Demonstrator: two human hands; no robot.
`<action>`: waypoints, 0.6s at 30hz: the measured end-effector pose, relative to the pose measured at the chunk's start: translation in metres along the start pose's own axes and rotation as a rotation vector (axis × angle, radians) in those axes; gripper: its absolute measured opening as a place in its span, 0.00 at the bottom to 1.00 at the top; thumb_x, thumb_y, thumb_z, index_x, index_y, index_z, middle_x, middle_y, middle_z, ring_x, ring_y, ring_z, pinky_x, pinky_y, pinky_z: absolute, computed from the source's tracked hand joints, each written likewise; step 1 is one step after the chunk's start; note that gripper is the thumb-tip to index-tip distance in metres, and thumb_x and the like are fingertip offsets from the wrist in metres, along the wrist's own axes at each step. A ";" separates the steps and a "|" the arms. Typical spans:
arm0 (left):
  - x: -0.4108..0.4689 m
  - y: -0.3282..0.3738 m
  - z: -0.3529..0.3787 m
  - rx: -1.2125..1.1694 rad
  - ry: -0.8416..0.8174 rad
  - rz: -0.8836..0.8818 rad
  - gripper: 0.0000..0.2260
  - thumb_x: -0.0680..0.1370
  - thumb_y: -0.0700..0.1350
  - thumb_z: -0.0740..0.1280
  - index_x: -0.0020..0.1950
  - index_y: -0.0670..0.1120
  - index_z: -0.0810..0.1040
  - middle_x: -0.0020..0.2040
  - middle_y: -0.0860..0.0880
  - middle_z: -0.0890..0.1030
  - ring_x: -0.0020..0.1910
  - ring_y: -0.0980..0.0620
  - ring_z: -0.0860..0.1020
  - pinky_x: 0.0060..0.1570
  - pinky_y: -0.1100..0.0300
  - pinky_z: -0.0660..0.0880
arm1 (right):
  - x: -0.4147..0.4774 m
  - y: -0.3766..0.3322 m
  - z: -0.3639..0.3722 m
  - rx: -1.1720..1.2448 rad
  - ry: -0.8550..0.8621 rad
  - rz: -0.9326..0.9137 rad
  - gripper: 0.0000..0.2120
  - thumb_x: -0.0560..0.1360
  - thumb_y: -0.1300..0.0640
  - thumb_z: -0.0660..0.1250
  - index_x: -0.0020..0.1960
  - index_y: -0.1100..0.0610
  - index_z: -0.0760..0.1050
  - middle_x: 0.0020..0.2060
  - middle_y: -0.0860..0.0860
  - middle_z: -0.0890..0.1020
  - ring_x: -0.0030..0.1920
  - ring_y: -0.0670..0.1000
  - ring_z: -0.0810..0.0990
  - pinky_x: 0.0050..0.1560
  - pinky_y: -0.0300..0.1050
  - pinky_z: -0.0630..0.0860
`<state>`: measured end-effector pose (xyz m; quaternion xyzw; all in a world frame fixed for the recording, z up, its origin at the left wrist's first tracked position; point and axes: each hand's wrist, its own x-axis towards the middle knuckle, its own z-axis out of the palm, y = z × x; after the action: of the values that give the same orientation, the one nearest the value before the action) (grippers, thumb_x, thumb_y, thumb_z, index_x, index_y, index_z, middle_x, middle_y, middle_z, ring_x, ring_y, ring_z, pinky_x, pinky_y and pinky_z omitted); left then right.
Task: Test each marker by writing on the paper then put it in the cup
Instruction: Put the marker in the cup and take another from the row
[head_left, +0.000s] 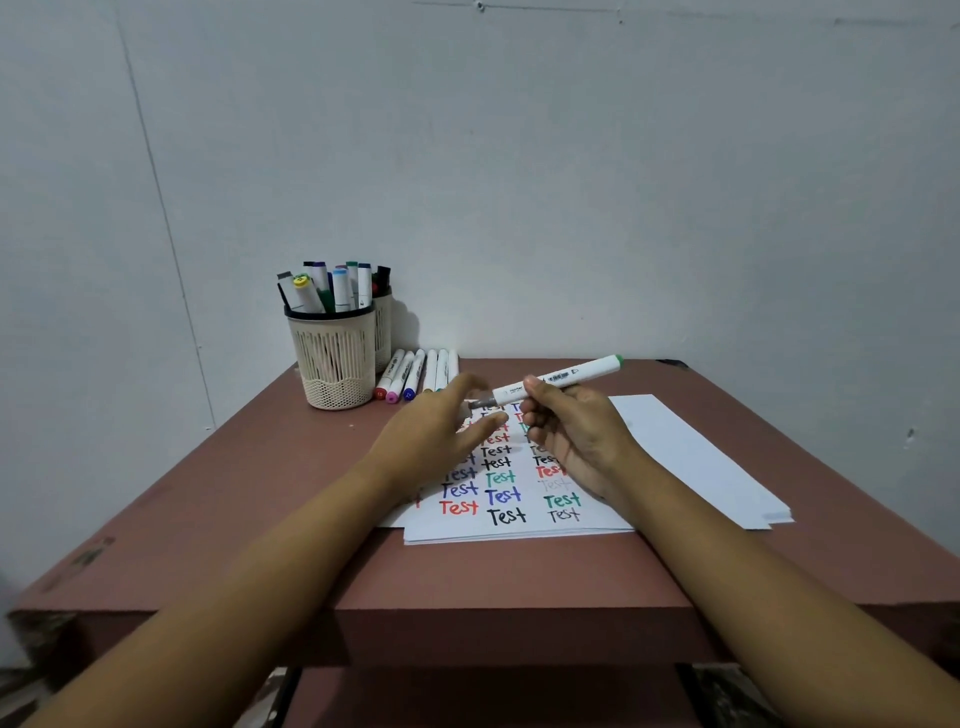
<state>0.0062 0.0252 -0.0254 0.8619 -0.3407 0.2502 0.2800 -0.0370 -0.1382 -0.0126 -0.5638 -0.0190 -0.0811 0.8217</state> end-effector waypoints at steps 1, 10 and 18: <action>0.000 -0.002 0.000 -0.023 -0.011 -0.027 0.16 0.77 0.54 0.64 0.60 0.47 0.70 0.28 0.55 0.67 0.27 0.60 0.66 0.27 0.64 0.59 | 0.000 -0.001 -0.001 0.042 0.030 0.011 0.06 0.78 0.61 0.65 0.43 0.61 0.75 0.30 0.53 0.77 0.28 0.46 0.76 0.28 0.35 0.74; 0.000 -0.018 -0.009 -0.166 0.027 -0.281 0.14 0.81 0.39 0.54 0.63 0.39 0.73 0.59 0.42 0.76 0.54 0.50 0.72 0.49 0.63 0.64 | -0.013 -0.018 -0.013 0.193 0.161 0.056 0.10 0.76 0.62 0.66 0.37 0.56 0.71 0.31 0.56 0.78 0.30 0.53 0.79 0.28 0.38 0.76; -0.004 -0.024 -0.011 -0.103 -0.041 -0.335 0.18 0.79 0.42 0.62 0.68 0.41 0.70 0.61 0.42 0.76 0.56 0.48 0.74 0.54 0.59 0.68 | -0.036 -0.027 -0.027 -0.230 0.348 -0.024 0.18 0.74 0.55 0.71 0.31 0.55 0.66 0.19 0.48 0.71 0.24 0.46 0.66 0.27 0.38 0.61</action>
<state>0.0190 0.0488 -0.0278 0.8961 -0.2104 0.1646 0.3543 -0.0784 -0.1690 -0.0020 -0.6310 0.1256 -0.1888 0.7419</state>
